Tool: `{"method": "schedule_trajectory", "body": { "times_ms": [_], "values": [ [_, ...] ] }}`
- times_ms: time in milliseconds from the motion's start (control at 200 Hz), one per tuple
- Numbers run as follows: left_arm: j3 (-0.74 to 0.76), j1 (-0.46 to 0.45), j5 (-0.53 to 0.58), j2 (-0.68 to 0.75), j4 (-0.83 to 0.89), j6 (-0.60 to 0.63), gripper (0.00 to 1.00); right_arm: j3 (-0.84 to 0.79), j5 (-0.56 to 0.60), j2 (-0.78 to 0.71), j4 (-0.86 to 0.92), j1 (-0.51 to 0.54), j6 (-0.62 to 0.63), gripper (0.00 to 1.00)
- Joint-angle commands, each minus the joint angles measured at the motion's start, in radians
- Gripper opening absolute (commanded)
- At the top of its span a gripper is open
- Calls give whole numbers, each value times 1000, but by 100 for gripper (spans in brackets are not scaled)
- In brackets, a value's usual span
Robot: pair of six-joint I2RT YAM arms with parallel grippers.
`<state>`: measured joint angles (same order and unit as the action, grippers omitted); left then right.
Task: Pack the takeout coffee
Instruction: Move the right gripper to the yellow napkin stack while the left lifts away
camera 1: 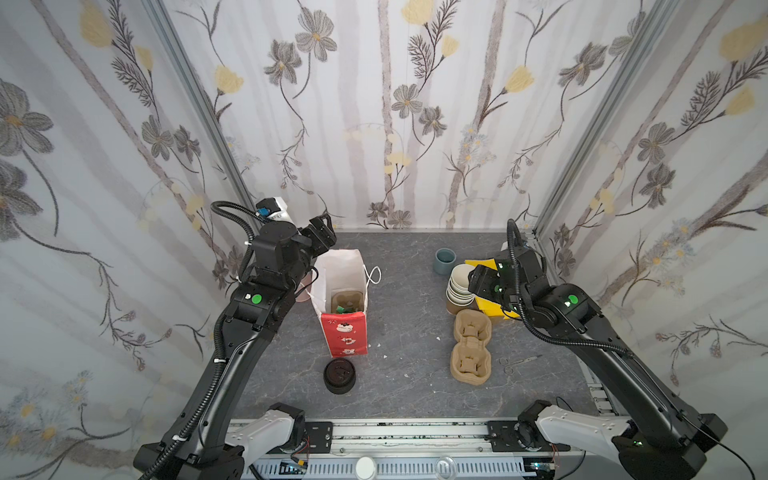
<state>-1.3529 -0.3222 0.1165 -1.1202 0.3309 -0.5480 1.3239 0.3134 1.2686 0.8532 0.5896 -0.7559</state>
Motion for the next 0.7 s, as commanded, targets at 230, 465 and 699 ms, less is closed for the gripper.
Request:
{"method": "schedule_trajectory", "body": {
  "times_ms": [230, 465, 699],
  "values": [
    [172, 24, -133, 115, -38, -2, 81, -220, -25, -145, 67, -27, -40, 76],
    [247, 86, -176, 214, -38, 3, 83, -379, -91, -173, 40, -37, -105, 75],
    [248, 94, -189, 239, -38, 16, 83, -390, -101, -133, -90, -241, -54, 67]
  ]
}}
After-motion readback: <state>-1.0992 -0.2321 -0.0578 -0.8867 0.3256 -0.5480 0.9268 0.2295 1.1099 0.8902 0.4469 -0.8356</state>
